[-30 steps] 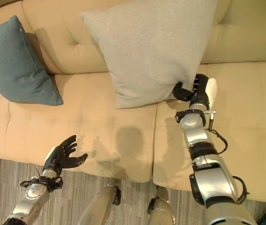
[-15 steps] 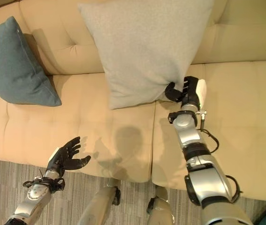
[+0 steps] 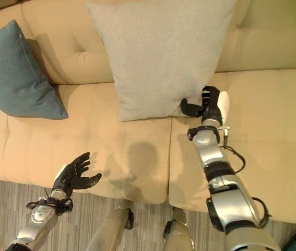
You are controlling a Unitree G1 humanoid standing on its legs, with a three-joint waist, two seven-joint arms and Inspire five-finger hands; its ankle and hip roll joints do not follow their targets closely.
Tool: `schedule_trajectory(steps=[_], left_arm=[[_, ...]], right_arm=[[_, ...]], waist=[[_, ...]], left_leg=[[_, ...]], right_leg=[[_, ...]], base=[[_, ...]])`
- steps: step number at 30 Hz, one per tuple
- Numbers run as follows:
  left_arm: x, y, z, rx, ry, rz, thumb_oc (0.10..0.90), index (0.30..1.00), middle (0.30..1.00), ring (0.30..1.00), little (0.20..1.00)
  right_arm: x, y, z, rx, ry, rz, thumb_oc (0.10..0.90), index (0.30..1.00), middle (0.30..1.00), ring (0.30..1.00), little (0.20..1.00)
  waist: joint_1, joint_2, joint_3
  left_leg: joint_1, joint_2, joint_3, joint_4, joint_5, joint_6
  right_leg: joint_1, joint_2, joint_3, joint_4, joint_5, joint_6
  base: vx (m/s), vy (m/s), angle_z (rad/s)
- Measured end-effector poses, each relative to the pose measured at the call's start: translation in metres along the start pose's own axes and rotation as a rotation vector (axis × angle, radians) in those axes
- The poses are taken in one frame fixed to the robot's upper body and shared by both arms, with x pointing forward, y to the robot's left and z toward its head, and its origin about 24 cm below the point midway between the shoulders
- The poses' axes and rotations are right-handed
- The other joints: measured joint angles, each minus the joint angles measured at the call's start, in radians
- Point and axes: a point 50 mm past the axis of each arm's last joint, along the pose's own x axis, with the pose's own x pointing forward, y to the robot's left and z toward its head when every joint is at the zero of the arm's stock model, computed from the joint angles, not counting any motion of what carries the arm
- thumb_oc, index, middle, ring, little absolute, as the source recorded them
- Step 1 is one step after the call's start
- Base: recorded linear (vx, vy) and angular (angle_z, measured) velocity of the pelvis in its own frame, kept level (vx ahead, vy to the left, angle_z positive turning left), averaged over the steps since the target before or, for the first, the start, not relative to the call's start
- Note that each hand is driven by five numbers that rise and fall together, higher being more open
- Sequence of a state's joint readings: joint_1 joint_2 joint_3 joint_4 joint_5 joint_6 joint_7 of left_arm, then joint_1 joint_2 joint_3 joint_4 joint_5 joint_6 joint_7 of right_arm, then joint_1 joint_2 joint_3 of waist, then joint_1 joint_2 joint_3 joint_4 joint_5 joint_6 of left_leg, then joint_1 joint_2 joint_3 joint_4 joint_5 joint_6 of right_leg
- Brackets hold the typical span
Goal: Pick up all the scattered cushions and arrange them neatly on the sofa.
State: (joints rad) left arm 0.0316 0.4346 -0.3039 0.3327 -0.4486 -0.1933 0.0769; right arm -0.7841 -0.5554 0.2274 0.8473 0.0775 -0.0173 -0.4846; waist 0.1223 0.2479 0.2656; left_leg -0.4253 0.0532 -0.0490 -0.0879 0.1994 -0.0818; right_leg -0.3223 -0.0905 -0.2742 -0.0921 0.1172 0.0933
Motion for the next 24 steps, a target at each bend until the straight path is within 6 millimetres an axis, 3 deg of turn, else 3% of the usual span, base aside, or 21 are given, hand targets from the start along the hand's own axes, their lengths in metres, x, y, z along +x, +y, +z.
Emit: schedule_trajectory(steps=[8,11,15,17,20,21,22,24], left_arm=[[-0.001,-0.002,-0.002,-0.011,0.007,0.000,0.800,0.900,0.900,0.900,0.900],[-0.001,-0.002,-0.003,-0.012,0.010,-0.002,0.800,0.900,0.900,0.900,0.900],[-0.002,-0.003,-0.004,0.004,0.024,-0.004,0.800,0.900,0.900,0.900,0.900],[-0.002,-0.004,-0.003,0.002,0.027,-0.003,0.800,0.900,0.900,0.900,0.900],[-0.008,0.000,-0.008,0.007,0.043,0.025,0.800,0.900,0.900,0.900,0.900],[-0.012,0.003,-0.015,0.017,0.069,0.042,0.800,0.900,0.900,0.900,0.900],[-0.015,0.005,-0.018,0.014,0.082,0.056,0.800,0.900,0.900,0.900,0.900],[-0.022,0.007,-0.034,0.022,0.145,0.082,0.800,0.900,0.900,0.900,0.900]], right_arm=[[-0.013,-0.023,-0.005,-0.039,-0.099,-0.004,0.800,0.900,0.900,0.900,0.900],[-0.020,-0.024,-0.001,-0.020,-0.146,0.005,0.800,0.900,0.900,0.900,0.900],[-0.041,-0.017,-0.010,-0.014,-0.177,0.102,0.800,0.900,0.900,0.900,0.900],[-0.054,-0.017,-0.026,-0.030,-0.152,0.145,0.800,0.900,0.900,0.900,0.900],[-0.084,-0.014,-0.073,-0.101,-0.029,0.232,0.800,0.900,0.900,0.900,0.900],[-0.103,-0.013,-0.097,-0.148,0.045,0.271,0.800,0.900,0.900,0.900,0.900],[-0.110,-0.011,-0.107,-0.168,0.079,0.295,0.800,0.900,0.900,0.900,0.900],[-0.134,-0.009,-0.140,-0.256,0.195,0.358,0.800,0.900,0.900,0.900,0.900]], waist=[[-0.025,-0.039,0.027],[-0.043,-0.056,0.038],[-0.068,-0.085,0.057],[-0.084,-0.090,0.059],[-0.108,-0.109,0.057],[-0.121,-0.122,0.055],[-0.125,-0.129,0.051],[-0.166,-0.147,0.027]], left_leg=[[0.032,-0.001,-0.001,0.000,0.001,0.001],[0.050,-0.001,0.009,0.000,0.001,0.001],[0.113,0.000,0.037,0.000,0.000,0.001],[0.137,0.003,0.043,0.000,-0.001,0.002],[0.196,0.003,0.057,-0.001,-0.012,0.006],[0.237,0.006,0.069,-0.001,-0.024,0.012],[0.251,0.005,0.071,-0.001,-0.029,0.012],[0.284,0.015,0.071,-0.001,-0.048,0.010]], right_leg=[[0.032,-0.001,0.000,0.000,0.000,0.001],[0.045,-0.003,0.008,0.000,0.000,0.000],[0.097,-0.004,0.030,0.000,-0.004,0.006],[0.120,-0.003,0.033,0.000,-0.005,0.006],[0.171,-0.003,0.046,0.000,-0.009,0.008],[0.205,-0.002,0.057,0.000,-0.013,0.007],[0.216,-0.002,0.061,-0.001,-0.016,0.011],[0.241,0.003,0.071,-0.001,-0.025,0.017]], base=[[-0.03,0.013,0.00],[-0.02,0.005,-0.08],[0.00,-0.016,-0.09],[0.01,-0.030,-0.10],[-0.01,-0.027,-0.14],[-0.02,-0.032,-0.21],[-0.02,-0.044,-0.28],[0.00,-0.069,-0.20]])
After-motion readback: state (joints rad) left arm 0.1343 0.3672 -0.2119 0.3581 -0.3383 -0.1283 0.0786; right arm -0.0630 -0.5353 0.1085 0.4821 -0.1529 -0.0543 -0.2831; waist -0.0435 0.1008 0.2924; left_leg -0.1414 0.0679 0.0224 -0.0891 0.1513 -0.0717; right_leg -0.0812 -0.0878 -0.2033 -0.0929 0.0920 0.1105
